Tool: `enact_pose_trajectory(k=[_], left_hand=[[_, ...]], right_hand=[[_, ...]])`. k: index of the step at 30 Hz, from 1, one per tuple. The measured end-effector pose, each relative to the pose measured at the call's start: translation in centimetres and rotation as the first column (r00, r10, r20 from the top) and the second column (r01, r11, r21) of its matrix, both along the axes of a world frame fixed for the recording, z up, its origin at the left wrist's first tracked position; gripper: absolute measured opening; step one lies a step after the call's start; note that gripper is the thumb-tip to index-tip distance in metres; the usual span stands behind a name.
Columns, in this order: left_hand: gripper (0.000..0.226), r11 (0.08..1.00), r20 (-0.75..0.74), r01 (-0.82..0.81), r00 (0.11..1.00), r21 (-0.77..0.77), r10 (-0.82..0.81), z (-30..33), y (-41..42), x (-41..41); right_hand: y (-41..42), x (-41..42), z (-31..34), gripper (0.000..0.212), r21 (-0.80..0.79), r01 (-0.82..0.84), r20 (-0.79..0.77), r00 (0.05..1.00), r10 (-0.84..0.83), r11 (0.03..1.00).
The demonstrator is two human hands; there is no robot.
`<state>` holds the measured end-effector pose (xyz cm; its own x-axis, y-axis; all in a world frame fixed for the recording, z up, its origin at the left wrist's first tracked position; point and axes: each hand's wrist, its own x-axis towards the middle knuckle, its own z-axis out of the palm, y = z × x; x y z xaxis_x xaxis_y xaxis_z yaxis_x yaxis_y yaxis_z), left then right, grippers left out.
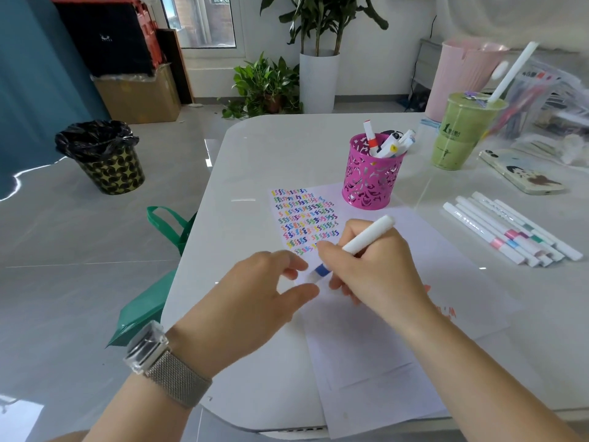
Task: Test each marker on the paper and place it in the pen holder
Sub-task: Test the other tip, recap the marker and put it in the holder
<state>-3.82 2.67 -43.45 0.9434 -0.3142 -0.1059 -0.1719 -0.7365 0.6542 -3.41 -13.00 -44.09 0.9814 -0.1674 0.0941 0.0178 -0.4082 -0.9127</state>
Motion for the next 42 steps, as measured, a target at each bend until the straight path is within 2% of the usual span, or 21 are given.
enact_pose_trajectory(k=[2,4,6,7,9,11,13,14,15,17,21,23,25,28,29,31,33,34,38,42], left_hand=[[0.019,0.999,0.003,0.040,0.999,-0.035,-0.040,0.2,-0.4,-0.3],[0.021,0.996,0.012,0.030,0.999,-0.085,-0.030,0.5,-0.6,-0.4],[0.023,0.989,0.018,0.005,1.000,-0.146,-0.002,0.9,-0.6,-0.3],[0.025,0.986,0.020,-0.013,1.000,-0.168,0.017,1.1,-0.6,-0.2],[0.031,0.979,0.018,-0.054,0.998,-0.198,0.059,1.3,-0.3,0.0],[0.036,0.976,0.022,-0.074,0.997,-0.203,0.080,1.3,-0.2,0.0],[0.035,0.973,0.013,-0.095,0.995,-0.211,0.100,1.4,-0.1,-0.1],[0.035,0.967,0.003,-0.111,0.993,-0.230,0.115,1.5,-0.2,-0.1],[0.034,0.958,-0.007,-0.128,0.991,-0.258,0.131,1.6,-0.2,-0.1],[0.032,0.937,-0.006,-0.158,0.986,-0.313,0.164,1.8,-0.4,-0.1],[0.030,0.907,0.036,-0.191,0.975,-0.375,0.220,2.0,-0.9,-0.2],[0.021,0.923,0.086,-0.206,0.965,-0.326,0.246,1.6,-0.9,-0.1],[0.012,0.961,0.146,-0.212,0.960,-0.177,0.239,1.0,-0.7,0.0],[0.017,0.984,0.181,-0.176,0.969,0.022,0.170,0.0,-0.4,0.1],[0.019,0.985,0.181,-0.170,0.970,0.041,0.160,-0.2,-0.5,0.1],[0.021,0.984,0.185,-0.168,0.970,0.053,0.155,-0.3,-0.5,0.1],[0.020,0.984,0.201,-0.166,0.968,0.063,0.150,-0.3,-0.6,0.3],[0.020,0.984,0.206,-0.165,0.967,0.068,0.148,-0.3,-0.6,0.3],[0.019,0.983,0.214,-0.165,0.966,0.083,0.144,-0.5,-0.4,0.5],[0.019,0.980,0.216,-0.169,0.966,0.105,0.143,-0.7,-0.3,0.6]], right_hand=[[0.0,0.0,1.0,0.032,0.237,-0.024,-0.028,0.999,0.031,0.971],[-0.1,0.1,1.7,0.029,0.379,-0.024,-0.036,0.999,0.041,0.925],[0.0,0.4,1.5,0.022,0.414,0.039,0.023,0.998,-0.053,0.910],[-0.1,0.6,1.2,0.035,0.386,0.092,0.084,0.987,-0.134,0.918],[-0.6,0.9,0.7,0.064,0.218,0.175,0.286,0.929,-0.234,0.960],[-1.5,1.2,0.4,0.073,-0.130,0.177,0.493,0.865,-0.091,0.976],[-2.3,1.7,-0.1,0.045,-0.436,0.128,0.555,0.818,0.154,0.891],[-2.4,1.8,-0.2,0.030,-0.512,0.092,0.551,0.798,0.244,0.854],[-2.4,1.9,-0.4,0.023,-0.549,0.047,0.545,0.777,0.315,0.835],[-2.2,1.9,-0.8,0.022,-0.582,-0.053,0.515,0.748,0.418,0.812],[-1.9,2.1,-0.9,0.025,-0.585,-0.125,0.458,0.764,0.454,0.802],[-1.8,2.4,-0.5,0.041,-0.543,-0.139,0.455,0.781,0.429,0.828],[-2.1,3.6,0.2,0.052,-0.422,-0.082,0.522,0.792,0.316,0.903],[-3.4,6.1,2.0,0.044,-0.054,0.050,0.634,0.773,-0.005,0.997],[-3.9,6.8,2.6,0.038,0.050,0.088,0.662,0.743,-0.099,0.995],[-4.9,8.0,3.5,0.029,0.160,0.152,0.703,0.676,-0.221,0.975],[-5.9,9.0,3.9,0.025,0.167,0.205,0.712,0.652,-0.262,0.964],[-6.4,9.5,3.9,0.025,0.143,0.224,0.694,0.672,-0.260,0.964],[-7.6,10.9,3.0,0.028,-0.075,0.237,0.526,0.835,-0.163,0.969],[-7.8,11.2,2.8,0.029,-0.254,0.236,0.376,0.917,-0.129,0.938]])
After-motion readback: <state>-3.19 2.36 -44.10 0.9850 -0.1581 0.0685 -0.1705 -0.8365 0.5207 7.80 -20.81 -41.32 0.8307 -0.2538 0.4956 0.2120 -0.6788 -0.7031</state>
